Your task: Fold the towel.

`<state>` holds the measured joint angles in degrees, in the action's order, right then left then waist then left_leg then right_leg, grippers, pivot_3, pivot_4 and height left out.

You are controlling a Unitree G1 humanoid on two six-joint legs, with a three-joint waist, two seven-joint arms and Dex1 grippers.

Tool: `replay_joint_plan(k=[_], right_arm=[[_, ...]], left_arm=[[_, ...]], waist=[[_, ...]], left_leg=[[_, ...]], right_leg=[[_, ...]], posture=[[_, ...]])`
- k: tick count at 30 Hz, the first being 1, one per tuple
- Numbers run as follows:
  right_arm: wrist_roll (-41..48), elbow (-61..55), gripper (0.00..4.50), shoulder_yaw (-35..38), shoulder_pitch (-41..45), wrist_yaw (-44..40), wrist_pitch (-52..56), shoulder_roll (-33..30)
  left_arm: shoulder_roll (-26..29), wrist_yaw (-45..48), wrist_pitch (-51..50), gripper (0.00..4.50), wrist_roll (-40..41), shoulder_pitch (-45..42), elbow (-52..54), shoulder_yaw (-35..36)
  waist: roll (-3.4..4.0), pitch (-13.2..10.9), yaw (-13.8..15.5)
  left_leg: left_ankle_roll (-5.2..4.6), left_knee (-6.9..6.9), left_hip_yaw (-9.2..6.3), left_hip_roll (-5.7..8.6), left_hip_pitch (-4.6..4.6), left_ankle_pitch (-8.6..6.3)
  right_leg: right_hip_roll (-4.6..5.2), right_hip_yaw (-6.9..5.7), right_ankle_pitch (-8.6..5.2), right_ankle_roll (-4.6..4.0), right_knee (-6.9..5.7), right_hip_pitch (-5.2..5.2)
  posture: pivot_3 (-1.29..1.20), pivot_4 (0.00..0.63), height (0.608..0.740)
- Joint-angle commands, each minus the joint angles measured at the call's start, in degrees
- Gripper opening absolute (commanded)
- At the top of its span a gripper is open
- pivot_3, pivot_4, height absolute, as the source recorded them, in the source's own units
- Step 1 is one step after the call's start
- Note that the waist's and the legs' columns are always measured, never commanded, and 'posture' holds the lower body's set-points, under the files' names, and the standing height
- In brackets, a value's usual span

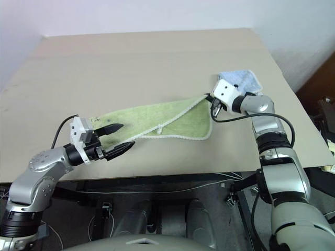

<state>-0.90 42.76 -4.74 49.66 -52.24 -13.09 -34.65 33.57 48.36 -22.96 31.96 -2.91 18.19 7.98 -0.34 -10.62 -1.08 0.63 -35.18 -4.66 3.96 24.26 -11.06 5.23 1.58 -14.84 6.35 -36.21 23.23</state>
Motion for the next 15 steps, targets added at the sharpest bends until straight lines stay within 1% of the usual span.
replay_joint_plan(k=[1, 4, 6, 11, 15], right_arm=[[6.84, -11.78, 0.02, 3.78, 1.76, -1.18, 9.57, 1.01], [11.11, -20.8, 0.02, 5.4, 3.56, 0.68, 19.14, 3.03], [11.86, -23.94, 0.02, 6.09, 5.68, 4.05, 23.28, 4.77], [14.71, -29.28, 0.02, 7.03, 9.13, 7.03, 30.36, 6.68], [15.32, -30.71, 0.02, 7.32, 12.26, 8.89, 31.88, 7.34]], left_arm=[[0.26, -0.74, 1.51, 4.5, 0.36, 1.56, 1.76, 2.73], [0.32, -1.28, 1.84, 4.5, 0.34, 3.48, 2.35, 4.15], [0.17, -1.62, 1.87, 4.5, 0.62, 5.08, 3.67, 4.51], [0.4, -2.81, 2.32, 4.5, -0.63, 6.67, 4.75, 4.42], [0.53, -3.49, 2.95, 4.5, -0.85, 8.27, 5.46, 5.36]], waist=[[0.01, -0.01, -0.05], [0.02, -0.01, -0.04], [0.02, -0.01, 0.0], [0.03, -0.01, 0.5], [0.03, -0.01, 0.29]], left_leg=[[0.0, 0.01, 0.0, 0.0, 0.0, 0.0], [0.0, 0.04, 0.0, -0.02, 0.01, 0.0], [0.01, 0.05, -0.01, -0.03, 0.02, -0.01], [0.03, 0.05, -0.03, 0.01, 0.07, -0.02], [0.02, 0.05, -0.01, 0.08, 0.11, -0.02]], right_leg=[[0.0, 0.0, 0.0, 0.0, 0.0, 0.01], [0.01, 0.02, 0.0, 0.0, -0.01, 0.06], [0.02, 0.02, 0.0, 0.0, -0.03, 0.1], [0.19, -0.02, -0.06, -0.11, 0.01, 0.12], [0.25, 0.0, -0.06, -0.12, 0.03, 0.15]], posture=[[0.0, 0.15, 0.74], [0.0, 0.15, 0.74], [0.0, 0.15, 0.74], [0.0, 0.15, 0.74], [0.0, 0.15, 0.74]])
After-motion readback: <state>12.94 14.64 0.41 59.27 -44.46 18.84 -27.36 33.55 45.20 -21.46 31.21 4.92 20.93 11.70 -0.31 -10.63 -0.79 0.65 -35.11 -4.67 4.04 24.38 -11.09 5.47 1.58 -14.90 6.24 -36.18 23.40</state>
